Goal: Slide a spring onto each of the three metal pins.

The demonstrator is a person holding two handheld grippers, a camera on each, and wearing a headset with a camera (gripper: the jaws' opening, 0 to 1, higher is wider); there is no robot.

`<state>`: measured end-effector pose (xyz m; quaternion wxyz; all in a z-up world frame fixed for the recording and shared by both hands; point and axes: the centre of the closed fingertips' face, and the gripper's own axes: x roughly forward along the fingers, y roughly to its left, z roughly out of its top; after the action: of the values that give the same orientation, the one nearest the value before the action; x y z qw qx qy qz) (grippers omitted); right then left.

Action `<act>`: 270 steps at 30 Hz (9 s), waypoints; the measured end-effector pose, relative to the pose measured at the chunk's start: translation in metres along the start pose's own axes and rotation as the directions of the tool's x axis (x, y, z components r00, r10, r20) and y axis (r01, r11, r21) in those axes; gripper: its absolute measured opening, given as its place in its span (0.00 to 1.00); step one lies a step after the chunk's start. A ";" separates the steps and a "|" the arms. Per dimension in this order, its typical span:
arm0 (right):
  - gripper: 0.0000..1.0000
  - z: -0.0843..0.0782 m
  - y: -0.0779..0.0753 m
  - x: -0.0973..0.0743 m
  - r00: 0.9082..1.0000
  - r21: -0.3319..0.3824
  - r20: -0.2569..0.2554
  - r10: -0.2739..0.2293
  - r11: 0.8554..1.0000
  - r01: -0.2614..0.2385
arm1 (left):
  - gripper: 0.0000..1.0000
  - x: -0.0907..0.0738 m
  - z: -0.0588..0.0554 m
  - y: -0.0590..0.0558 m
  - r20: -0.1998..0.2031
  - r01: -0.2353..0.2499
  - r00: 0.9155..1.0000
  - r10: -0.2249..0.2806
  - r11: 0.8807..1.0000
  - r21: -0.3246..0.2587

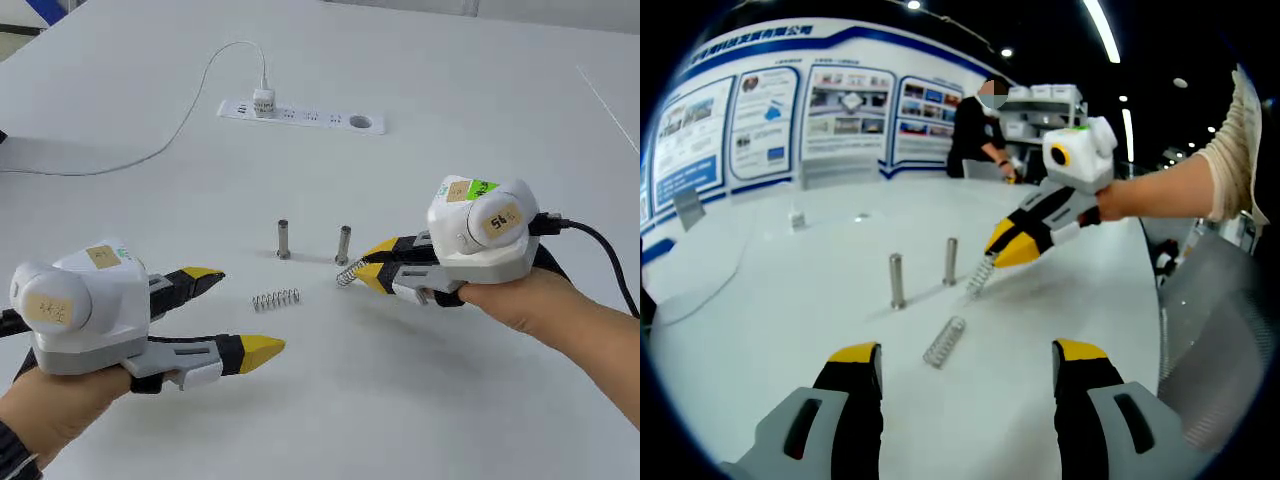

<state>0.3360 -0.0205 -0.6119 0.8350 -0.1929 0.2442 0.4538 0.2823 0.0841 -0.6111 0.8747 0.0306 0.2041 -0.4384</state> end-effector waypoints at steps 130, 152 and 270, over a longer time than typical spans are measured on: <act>0.15 0.020 -0.024 0.026 0.997 0.062 -0.061 -0.036 0.997 0.040 | 0.71 -0.007 -0.007 0.010 0.006 -0.027 1.000 0.027 0.999 -0.020; 0.16 0.013 -0.015 0.009 0.999 0.056 -0.041 -0.027 0.998 0.029 | 0.71 -0.006 -0.005 0.006 -0.001 -0.018 1.000 0.018 1.000 -0.009; 0.12 0.027 0.067 0.050 0.949 -0.155 -0.115 0.292 0.939 -0.308 | 0.70 -0.006 -0.009 0.007 -0.009 -0.021 1.000 0.021 1.000 -0.014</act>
<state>0.3085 0.0618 -0.6262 0.7244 -0.2447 0.2684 0.5859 0.2817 0.0953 -0.6184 0.8786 0.0285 0.2109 -0.4274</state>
